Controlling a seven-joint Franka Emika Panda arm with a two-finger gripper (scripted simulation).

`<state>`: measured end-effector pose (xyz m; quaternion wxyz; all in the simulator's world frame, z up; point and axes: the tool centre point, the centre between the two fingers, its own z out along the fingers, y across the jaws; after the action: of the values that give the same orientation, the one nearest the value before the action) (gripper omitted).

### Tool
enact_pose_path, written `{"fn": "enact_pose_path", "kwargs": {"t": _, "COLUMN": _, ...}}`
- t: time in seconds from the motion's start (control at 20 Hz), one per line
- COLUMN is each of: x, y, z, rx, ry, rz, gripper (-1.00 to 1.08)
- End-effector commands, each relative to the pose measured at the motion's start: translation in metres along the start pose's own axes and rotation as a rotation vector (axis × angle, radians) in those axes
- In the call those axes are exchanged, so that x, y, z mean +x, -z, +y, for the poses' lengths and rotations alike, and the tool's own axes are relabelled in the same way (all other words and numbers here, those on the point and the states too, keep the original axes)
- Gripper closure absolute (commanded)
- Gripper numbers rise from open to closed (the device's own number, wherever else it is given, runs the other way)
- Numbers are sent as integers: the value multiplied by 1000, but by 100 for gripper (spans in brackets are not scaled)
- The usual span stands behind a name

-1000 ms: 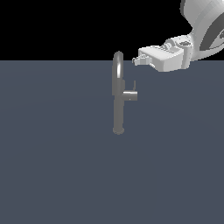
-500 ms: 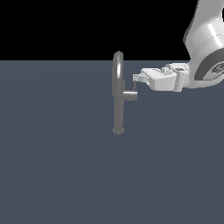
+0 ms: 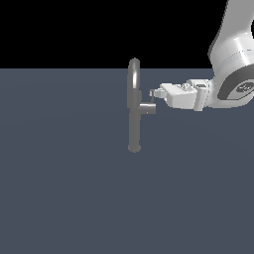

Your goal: Turn on the faucet by rotating a designated handle.

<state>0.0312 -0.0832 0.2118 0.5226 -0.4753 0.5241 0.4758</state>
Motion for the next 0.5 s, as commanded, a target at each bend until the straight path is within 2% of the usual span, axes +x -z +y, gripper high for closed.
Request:
{"fn": "enact_pose_path", "kwargs": {"t": 0.0, "x": 0, "y": 0, "z": 0, "rx": 0, "ry": 0, "rz": 0, "gripper": 108}}
{"fn": "enact_pose_path", "kwargs": {"t": 0.45, "x": -12, "y": -1, "z": 21, "rx": 0, "ry": 0, "rz": -1, "gripper": 108}}
